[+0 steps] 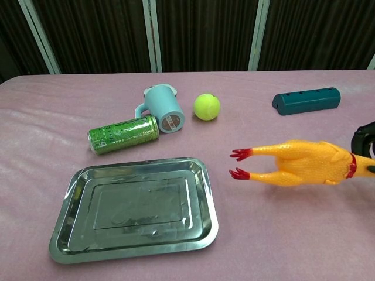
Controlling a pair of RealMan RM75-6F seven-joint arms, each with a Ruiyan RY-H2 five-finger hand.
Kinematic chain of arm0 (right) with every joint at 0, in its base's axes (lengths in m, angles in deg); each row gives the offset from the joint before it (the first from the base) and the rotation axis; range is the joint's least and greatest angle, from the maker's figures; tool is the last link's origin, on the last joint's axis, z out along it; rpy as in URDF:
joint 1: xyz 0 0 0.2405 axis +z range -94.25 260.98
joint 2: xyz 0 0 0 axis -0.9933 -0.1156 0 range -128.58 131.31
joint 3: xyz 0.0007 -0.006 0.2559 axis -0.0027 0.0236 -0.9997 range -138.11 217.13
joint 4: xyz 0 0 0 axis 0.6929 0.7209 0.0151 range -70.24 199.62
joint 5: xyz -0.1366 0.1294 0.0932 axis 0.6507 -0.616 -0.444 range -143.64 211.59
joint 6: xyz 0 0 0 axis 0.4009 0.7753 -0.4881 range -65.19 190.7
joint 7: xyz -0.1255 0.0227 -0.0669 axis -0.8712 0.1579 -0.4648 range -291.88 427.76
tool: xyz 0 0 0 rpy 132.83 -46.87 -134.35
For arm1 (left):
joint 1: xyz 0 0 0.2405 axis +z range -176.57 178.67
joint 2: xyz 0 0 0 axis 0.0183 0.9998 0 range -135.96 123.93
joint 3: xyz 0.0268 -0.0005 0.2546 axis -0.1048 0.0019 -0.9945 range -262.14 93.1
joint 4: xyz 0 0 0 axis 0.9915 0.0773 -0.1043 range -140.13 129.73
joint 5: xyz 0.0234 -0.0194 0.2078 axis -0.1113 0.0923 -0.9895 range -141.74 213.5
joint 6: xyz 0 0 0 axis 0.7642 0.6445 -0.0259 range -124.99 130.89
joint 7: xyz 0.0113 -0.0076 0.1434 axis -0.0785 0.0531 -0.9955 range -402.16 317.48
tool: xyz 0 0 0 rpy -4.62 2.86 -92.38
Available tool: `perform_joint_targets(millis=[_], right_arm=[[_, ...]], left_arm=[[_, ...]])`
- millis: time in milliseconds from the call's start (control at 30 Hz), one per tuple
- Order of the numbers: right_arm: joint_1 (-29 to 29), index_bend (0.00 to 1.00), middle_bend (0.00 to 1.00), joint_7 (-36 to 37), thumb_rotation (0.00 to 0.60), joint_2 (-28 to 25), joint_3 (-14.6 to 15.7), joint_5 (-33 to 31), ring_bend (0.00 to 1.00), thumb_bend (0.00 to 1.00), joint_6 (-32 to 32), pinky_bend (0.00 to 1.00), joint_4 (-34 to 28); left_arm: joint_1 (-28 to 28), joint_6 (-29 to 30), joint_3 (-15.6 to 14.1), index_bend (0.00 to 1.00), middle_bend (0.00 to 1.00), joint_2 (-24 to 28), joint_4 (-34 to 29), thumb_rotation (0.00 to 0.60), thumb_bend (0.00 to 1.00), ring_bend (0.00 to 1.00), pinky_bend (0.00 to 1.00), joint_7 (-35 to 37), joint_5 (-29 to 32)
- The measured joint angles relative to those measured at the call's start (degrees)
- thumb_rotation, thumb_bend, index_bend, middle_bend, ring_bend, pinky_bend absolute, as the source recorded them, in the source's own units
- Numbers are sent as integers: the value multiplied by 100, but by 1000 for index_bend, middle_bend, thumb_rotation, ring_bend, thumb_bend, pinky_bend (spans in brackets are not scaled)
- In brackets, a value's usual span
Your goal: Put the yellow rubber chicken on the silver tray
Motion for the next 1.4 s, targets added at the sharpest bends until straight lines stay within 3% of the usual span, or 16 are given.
perform_joint_targets(millis=[333, 600, 767, 1033, 1400], right_arm=[[46, 928, 718, 1234, 600, -213, 78, 304, 735, 1000, 385, 951, -38], [107, 932, 722, 1235, 600, -236, 41, 549, 737, 1000, 696, 954, -212], [187, 932, 722, 1110, 600, -224, 52, 626, 738, 1000, 683, 954, -378], [301, 934, 723, 1058, 600, -235, 43, 675, 738, 1000, 618, 954, -667], [506, 941, 726, 1013, 600, -182, -69, 624, 743, 1000, 537, 958, -1008]], left_arm=[[-155, -93, 34, 6, 12, -39, -250, 600, 0, 1, 0, -70, -108], [-768, -779, 193, 74, 109, -15, -987, 600, 27, 93, 144, -31, -287], [-1278, -1274, 479, 77, 112, -36, -1662, 600, 31, 98, 159, -401, -131], [-1953, -1865, 908, 52, 94, -228, -2293, 600, 31, 98, 159, -1156, 564], [-2983, -2082, 1104, 47, 87, -1153, -2593, 600, 30, 98, 159, -2958, 2509]])
